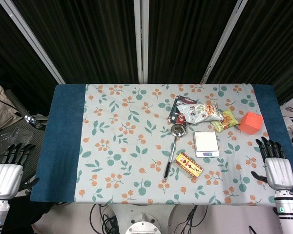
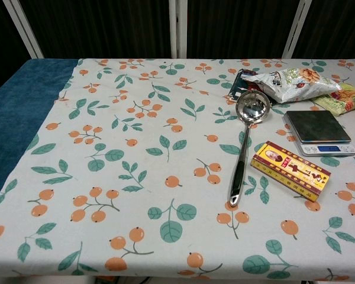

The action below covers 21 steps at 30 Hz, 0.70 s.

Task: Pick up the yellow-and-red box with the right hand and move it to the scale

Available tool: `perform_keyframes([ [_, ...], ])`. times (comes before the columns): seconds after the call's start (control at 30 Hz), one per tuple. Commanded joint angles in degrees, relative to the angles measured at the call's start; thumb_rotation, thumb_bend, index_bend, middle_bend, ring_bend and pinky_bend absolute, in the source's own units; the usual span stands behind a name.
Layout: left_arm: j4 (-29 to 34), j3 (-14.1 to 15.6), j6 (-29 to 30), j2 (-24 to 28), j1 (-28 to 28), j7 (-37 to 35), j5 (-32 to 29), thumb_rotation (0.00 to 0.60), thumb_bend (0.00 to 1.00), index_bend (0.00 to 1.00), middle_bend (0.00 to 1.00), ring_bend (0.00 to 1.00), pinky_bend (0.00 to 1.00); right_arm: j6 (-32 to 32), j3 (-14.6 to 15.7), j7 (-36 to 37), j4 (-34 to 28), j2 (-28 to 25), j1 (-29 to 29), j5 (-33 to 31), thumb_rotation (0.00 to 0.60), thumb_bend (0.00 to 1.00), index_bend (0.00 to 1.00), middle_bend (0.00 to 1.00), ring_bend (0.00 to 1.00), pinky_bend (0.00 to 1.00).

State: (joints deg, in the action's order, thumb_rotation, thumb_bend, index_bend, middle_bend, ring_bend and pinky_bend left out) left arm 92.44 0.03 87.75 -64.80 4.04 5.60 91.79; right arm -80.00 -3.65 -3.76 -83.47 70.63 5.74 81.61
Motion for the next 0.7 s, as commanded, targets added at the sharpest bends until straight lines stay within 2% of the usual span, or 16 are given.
perform_keyframes([
  [0.03,0.0,-0.1,0.2,-0.1,0.0,0.0,0.1,0.600,0.05,0.10,0.08,0.00,0.00,0.0,0.1,0.1,0.0,0.0,0.0,0.1,0.600,0.00,0.00,0.00,0.00,0.00],
  [0.43,-0.3,0.3,0.4,-0.4,-0.4,0.1,0.1,0.600,0.05,0.10,0.08,0.00,0.00,0.0,1.1,-1.3,-0.7,-0.3,0.7,2.9,0.600,0.00,0.00,0.00,0.00,0.00],
  [0.7,-0.3,-0.1,-0.6,-0.3,0.2,-0.2,-0.6,0.600,0.05,0.10,0.08,0.00,0.00,5.2,2.4,-11.6,-4.1,-1.6,4.9,6.3,0.600,0.00,0.00,0.00,0.00,0.00],
])
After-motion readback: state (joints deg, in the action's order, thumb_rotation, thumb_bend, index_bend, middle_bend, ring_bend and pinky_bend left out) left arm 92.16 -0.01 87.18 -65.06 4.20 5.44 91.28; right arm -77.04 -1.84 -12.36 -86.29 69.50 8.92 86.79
